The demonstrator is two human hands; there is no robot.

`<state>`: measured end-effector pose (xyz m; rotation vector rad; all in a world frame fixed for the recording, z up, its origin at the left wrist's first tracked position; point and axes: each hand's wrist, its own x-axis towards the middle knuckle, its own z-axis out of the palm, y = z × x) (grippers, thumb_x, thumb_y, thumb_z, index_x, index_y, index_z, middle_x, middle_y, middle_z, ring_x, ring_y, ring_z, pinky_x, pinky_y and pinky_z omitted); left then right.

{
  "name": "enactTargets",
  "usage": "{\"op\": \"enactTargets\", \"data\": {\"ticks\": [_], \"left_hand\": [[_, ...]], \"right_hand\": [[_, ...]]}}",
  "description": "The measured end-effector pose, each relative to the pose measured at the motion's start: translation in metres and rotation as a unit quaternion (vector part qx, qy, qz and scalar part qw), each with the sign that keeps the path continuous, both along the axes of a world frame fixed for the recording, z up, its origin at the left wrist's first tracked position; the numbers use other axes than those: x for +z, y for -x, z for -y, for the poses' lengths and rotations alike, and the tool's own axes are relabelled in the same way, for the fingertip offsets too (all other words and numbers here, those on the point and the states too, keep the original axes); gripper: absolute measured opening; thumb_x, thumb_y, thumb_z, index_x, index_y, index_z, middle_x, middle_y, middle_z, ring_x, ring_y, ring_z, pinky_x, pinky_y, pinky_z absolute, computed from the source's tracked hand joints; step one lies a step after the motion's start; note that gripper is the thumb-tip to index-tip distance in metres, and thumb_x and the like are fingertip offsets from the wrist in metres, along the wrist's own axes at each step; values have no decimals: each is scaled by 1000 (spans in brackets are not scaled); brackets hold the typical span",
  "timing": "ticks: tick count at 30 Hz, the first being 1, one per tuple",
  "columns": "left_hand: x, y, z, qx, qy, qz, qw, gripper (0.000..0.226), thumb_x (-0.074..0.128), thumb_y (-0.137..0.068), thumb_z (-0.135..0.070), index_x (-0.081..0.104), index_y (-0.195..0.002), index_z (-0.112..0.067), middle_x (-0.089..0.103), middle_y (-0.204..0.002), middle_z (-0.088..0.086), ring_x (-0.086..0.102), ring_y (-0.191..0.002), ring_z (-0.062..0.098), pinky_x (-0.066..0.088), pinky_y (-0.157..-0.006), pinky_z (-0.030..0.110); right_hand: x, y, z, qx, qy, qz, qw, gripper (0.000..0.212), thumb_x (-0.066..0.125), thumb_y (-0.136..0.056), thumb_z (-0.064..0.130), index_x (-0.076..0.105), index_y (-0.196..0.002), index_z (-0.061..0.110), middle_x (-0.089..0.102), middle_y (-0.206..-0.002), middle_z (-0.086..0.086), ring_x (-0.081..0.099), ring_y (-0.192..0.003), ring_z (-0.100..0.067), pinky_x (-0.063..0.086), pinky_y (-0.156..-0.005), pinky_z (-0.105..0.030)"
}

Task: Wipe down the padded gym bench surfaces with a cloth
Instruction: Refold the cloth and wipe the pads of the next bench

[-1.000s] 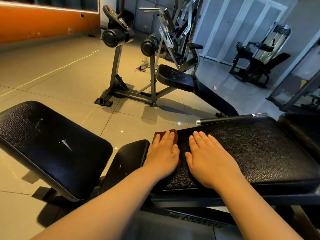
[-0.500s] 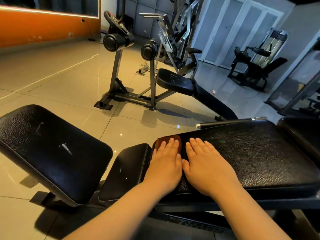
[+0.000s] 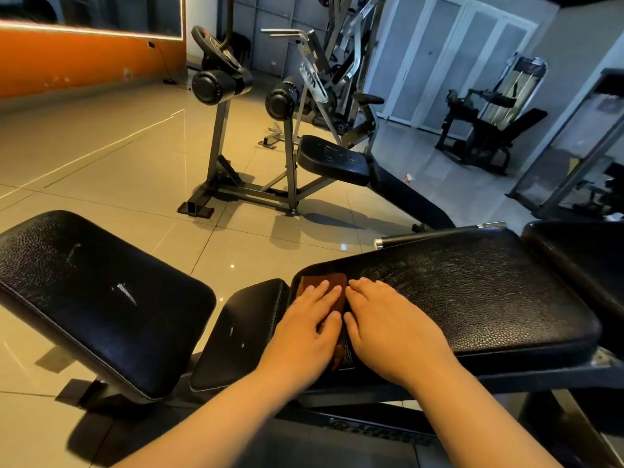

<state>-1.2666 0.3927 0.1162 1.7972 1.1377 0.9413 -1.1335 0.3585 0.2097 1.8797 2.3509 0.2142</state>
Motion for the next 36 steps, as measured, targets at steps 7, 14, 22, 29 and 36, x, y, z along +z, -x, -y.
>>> {"op": "enactTargets", "data": {"ticks": [7,14,22,29,36], "left_hand": [[29,-25,-4,51,87,-43,994,49,29,-107,-34,24,-155,-36,-3,-166,7,-15,-152,22,-8,-122,39],[52,-30,19,-9,167,275,947,29,42,-104,-27,54,-124,-44,61,-122,-20,56,-104,-17,41,-96,15],[29,-36,21,138,31,71,987,49,41,-99,-13,44,-144,-34,42,-149,-15,42,-134,7,41,-109,35],[24,-30,2,118,85,94,985,46,44,-100,-15,47,-143,-33,51,-141,-12,47,-128,7,36,-100,19],[14,-18,15,68,-6,-34,997,44,36,-106,-28,38,-150,-26,32,-157,-13,24,-146,5,18,-119,22]], "right_hand": [[-4,-4,34,-12,-46,-33,998,52,52,-94,22,51,-146,19,56,-144,2,50,-136,-12,27,-116,-27],[6,5,28,-125,-10,-113,986,60,18,-99,49,13,-158,41,14,-167,-7,13,-154,-23,11,-125,-40],[-2,-2,20,-131,-87,76,985,46,63,-85,44,71,-121,16,60,-119,-14,61,-110,-30,26,-106,-57],[-7,19,10,-134,-50,21,989,62,23,-102,38,31,-156,9,24,-163,-19,20,-152,-31,20,-122,-54],[33,-43,19,-165,-116,78,976,49,45,-99,27,42,-146,16,38,-155,-3,29,-147,-20,16,-124,-44]]}}
